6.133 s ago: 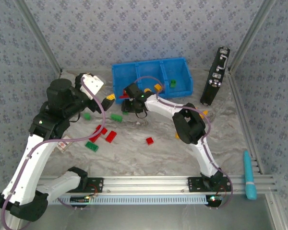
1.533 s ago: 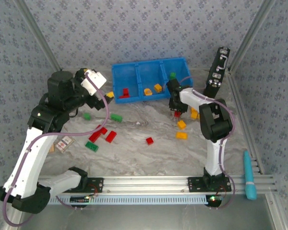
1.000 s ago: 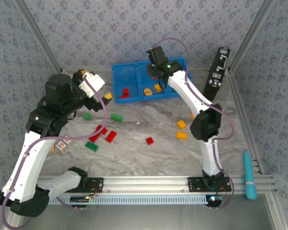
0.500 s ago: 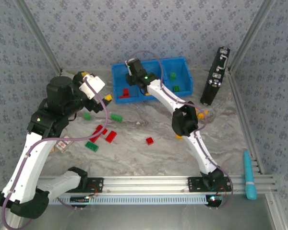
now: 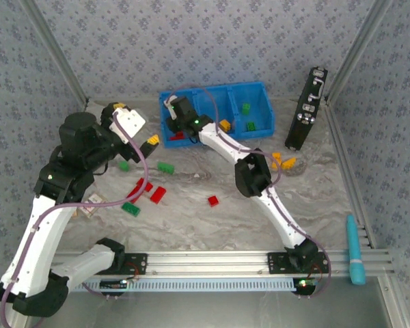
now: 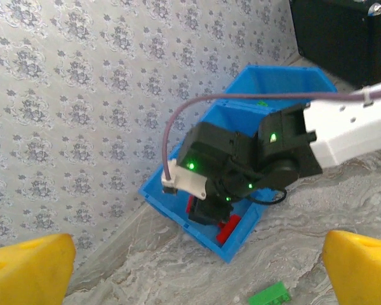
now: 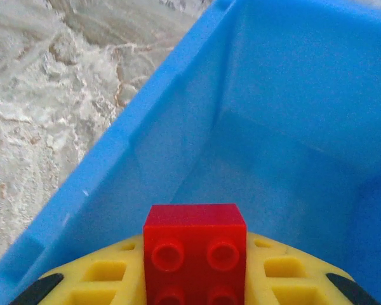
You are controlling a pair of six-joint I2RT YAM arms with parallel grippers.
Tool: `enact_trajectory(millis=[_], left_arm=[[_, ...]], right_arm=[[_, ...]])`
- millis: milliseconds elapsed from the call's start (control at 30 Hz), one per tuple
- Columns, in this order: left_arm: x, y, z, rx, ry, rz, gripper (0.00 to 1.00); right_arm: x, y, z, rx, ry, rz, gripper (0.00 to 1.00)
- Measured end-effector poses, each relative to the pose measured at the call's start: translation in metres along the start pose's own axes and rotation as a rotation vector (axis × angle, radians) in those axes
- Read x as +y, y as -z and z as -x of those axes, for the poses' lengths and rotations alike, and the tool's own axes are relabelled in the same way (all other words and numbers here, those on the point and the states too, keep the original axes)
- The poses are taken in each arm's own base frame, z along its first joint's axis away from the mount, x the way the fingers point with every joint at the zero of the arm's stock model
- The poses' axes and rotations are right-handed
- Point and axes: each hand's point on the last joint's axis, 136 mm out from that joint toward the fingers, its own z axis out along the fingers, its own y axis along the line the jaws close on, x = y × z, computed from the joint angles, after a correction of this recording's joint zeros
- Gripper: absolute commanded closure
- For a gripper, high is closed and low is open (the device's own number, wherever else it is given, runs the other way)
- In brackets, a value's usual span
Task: Sort the legos into containers by color
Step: Place the lego in the container, then pick up the lego from the bottom-center of the table.
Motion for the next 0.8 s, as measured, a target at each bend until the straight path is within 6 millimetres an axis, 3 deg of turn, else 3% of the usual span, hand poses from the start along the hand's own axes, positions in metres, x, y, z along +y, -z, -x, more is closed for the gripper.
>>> enact_trajectory(millis=[67,333,500,667,800], left_arm=[[0.000,0.003,0.001,-0.007,-0.001,0.004,0.00],[0.000,-0.002,-0.001,0.003,0.002,-0.003,0.00],[-0.001,-0.005,-0.002,0.008,0.005,-0.011,0.00],[-0.002,-0.007,-0.002,0.010,0.007,-0.018,0.00],[-0.004,-0.011,-0.004,0.018,0.012,-0.029,0.00]], right_arm=[[0.003,-0.010,-0.013,0.021,0.013,0.002,0.64],[-0.002,-0.009,-0.011,0.018,0.040,-0.016,0.46],[0.002,-0.005,-0.027,0.071,0.057,-0.008,0.45],[0.009,0.015,-0.023,0.086,0.063,0.023,0.45],[0.014,0.049,0.006,0.047,0.039,0.054,0.47]])
